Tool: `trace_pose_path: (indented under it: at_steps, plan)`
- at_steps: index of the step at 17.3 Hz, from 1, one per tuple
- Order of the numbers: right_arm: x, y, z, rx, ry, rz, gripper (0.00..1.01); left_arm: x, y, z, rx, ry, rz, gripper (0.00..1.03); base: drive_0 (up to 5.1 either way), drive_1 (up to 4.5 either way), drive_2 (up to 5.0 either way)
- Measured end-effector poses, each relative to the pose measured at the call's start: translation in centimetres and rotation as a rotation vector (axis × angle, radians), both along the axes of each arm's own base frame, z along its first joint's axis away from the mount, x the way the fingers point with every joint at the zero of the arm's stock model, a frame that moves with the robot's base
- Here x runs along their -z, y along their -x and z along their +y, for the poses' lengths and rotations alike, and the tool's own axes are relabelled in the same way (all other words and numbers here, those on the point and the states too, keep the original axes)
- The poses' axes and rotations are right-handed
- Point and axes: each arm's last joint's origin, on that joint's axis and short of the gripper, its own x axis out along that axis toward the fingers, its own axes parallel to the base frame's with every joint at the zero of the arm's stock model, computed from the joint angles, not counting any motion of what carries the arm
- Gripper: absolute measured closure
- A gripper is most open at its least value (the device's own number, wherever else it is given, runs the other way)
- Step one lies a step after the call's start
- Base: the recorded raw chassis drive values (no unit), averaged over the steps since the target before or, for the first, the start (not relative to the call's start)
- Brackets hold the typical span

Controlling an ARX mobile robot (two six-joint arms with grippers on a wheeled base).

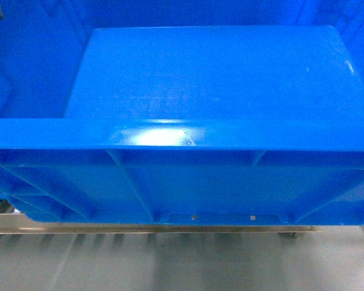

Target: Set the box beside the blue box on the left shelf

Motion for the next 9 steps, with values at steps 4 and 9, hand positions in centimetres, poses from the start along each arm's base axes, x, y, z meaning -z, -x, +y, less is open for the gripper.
trace_pose_path:
  at_steps: [4, 9]
  plan:
    - [-0.01, 0.0, 0.0, 0.0, 0.0, -0.001, 0.86, -0.02, 0.0, 0.0, -0.001, 0.0, -0.002, 0.85, -5.1, 2.34, 2.3]
    - [0.0, 0.01, -0.01, 0.0, 0.0, 0.0, 0.86, 0.0, 0.0, 0.0, -0.001, 0.0, 0.0, 0.85, -5.0, 2.47, 2.5]
